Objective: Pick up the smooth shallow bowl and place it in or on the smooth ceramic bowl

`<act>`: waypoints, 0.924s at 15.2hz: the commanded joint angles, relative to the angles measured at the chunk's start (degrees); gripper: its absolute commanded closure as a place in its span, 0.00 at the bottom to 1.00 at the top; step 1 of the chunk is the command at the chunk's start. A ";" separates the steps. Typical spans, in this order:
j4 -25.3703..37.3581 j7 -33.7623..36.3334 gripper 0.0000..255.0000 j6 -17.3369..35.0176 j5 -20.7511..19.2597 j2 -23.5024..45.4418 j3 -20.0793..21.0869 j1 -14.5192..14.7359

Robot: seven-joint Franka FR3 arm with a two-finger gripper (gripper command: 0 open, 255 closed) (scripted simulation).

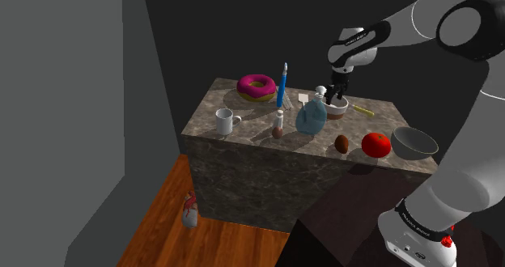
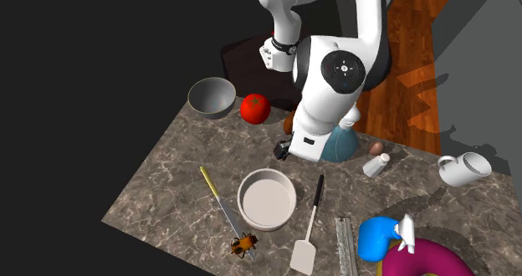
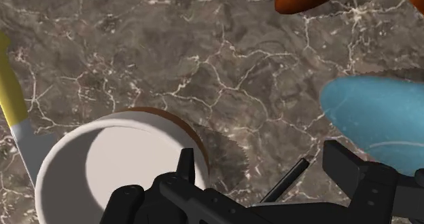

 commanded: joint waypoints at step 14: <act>13.81 -6.47 0.00 4.93 7.56 18.90 2.62 -5.66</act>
